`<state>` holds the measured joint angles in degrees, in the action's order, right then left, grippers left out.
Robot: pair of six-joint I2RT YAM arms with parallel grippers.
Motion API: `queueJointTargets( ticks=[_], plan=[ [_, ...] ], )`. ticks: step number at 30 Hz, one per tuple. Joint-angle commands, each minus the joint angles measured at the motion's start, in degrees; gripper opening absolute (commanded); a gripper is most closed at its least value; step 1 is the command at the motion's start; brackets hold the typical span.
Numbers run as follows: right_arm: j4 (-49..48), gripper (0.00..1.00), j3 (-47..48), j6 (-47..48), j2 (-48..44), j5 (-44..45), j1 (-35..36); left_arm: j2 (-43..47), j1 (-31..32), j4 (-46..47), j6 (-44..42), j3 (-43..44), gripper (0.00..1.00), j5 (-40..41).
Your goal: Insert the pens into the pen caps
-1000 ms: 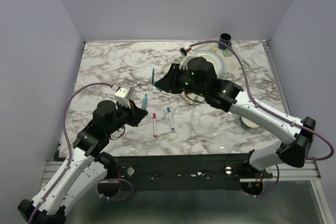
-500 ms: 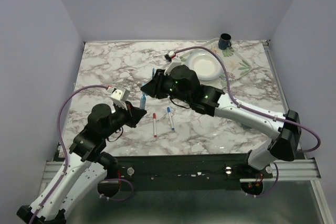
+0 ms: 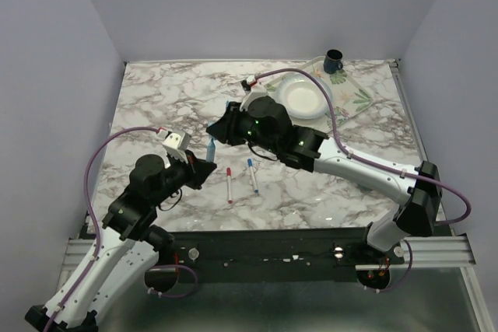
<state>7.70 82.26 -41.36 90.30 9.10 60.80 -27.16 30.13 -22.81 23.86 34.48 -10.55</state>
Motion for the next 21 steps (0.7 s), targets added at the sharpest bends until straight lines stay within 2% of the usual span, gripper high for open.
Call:
queueJointTargets(
  ticks=[1,7,12,21],
  plan=[
    [0.6,0.01,4.1,2.0,1.5,3.8,0.6,0.7,0.4,1.4,0.1,0.0,0.0,-0.4],
    [0.8,0.01,4.3,3.7,2.0,3.9,0.6,0.3,0.4,1.1,0.1,0.1,0.0,0.3],
    [-1.4,0.01,-0.8,1.6,0.1,2.3,0.6,0.8,0.4,1.1,0.2,0.1,0.0,0.7],
    [-2.6,0.01,-3.9,0.2,0.1,1.2,1.2,0.5,0.4,1.0,0.1,0.2,0.0,1.2]
  ],
)
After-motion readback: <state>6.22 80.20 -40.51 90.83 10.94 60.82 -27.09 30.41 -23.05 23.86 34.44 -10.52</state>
